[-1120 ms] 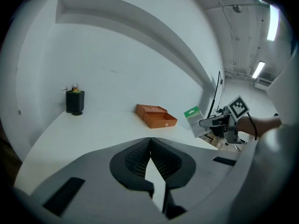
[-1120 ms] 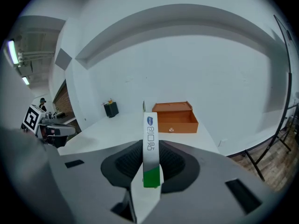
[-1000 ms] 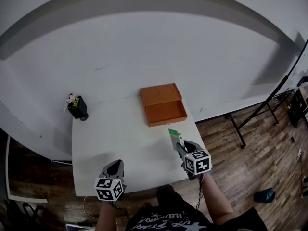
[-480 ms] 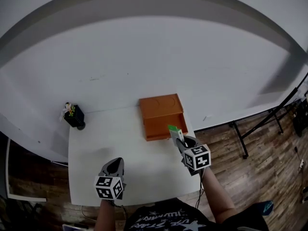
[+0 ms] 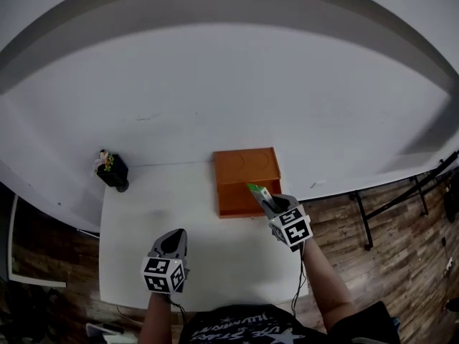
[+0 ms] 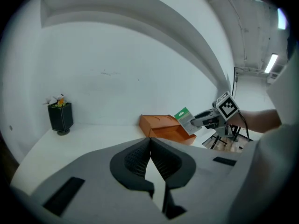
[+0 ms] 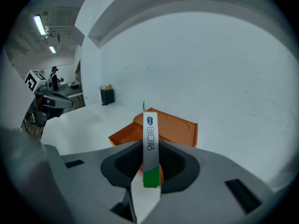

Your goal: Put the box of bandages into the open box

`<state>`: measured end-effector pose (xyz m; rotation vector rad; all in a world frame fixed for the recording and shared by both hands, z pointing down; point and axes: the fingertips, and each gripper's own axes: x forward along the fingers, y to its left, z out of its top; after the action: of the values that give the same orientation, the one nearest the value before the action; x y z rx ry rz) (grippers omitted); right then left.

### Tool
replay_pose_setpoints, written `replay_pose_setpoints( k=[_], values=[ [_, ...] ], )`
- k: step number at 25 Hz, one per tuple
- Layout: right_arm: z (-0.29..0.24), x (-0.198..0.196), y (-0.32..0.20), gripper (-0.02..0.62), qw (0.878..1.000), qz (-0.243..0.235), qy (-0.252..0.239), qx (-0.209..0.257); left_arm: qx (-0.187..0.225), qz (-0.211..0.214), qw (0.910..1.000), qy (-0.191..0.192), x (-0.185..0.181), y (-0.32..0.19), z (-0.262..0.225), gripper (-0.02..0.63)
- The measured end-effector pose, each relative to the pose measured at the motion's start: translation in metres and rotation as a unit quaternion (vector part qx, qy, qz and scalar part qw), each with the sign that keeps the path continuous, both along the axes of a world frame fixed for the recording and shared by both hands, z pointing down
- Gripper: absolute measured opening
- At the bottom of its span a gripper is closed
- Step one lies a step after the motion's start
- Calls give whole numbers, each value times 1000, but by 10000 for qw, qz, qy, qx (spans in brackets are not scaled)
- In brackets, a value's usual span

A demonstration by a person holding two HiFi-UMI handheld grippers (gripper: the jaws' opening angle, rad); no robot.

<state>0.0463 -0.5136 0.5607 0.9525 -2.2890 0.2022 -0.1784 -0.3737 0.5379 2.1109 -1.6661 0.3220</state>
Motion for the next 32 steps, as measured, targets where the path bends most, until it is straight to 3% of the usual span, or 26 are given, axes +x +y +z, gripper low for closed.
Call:
replay_pose_setpoints(
  k=[5,11,20,32],
  values=[
    [20,-10,-18,115,9978,-441,490,-65,-56,-128,9999,-14,-3,-16,1,20],
    [50,-19,-26,115,9867,-1035,1246,-147,-97,-285,9995,28,-6,-27,5,20],
    [75,-35,-30,115,9753,-1564,1532,-301,-232,-411,9989,68,-3,-33,13,20],
    [83,-45,-38,115,9740,-1516,1675,-182,-307,-370,9988,100,-2,-27,22,20]
  ],
)
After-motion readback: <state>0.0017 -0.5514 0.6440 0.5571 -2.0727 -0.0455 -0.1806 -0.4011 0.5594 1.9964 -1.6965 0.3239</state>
